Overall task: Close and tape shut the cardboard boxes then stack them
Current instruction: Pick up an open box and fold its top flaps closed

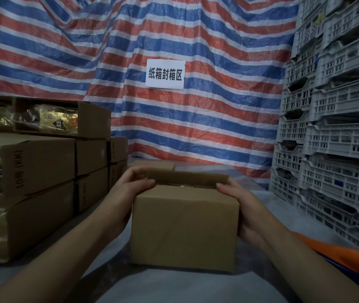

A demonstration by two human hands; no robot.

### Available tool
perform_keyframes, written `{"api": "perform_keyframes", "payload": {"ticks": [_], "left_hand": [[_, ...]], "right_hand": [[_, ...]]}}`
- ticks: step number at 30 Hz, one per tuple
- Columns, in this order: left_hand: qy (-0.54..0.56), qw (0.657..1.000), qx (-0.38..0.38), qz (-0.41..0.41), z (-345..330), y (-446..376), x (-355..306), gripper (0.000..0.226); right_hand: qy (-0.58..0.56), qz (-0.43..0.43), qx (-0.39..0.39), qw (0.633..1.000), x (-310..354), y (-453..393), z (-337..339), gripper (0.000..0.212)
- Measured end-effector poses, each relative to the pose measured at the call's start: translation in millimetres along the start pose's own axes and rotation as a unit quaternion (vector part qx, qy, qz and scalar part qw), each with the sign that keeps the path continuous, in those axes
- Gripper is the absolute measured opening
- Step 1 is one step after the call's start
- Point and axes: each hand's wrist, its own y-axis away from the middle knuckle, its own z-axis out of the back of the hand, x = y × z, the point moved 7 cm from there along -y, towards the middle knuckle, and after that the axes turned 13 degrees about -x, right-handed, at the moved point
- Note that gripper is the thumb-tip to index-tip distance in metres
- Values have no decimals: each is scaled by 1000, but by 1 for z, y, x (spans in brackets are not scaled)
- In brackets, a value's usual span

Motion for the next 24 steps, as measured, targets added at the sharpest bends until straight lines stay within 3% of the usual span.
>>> {"api": "perform_keyframes", "payload": {"ticks": [5, 9, 11, 16, 24], "left_hand": [[4, 1000, -30, 0, 5, -2, 2, 8], [3, 1000, -25, -14, 4, -4, 1, 26], [-10, 999, -25, -23, 5, -5, 1, 28], [-29, 999, -22, -36, 5, -7, 0, 37], [-32, 999, -28, -29, 5, -9, 3, 25]], "right_hand": [[13, -1, -38, 999, -2, -1, 3, 64], [-2, -18, -24, 1000, -3, -2, 0, 41], [13, -25, -14, 1000, -2, 1, -3, 39], [22, -25, -37, 999, 2, -1, -3, 73], [35, -45, -78, 995, -4, -1, 3, 30]]}}
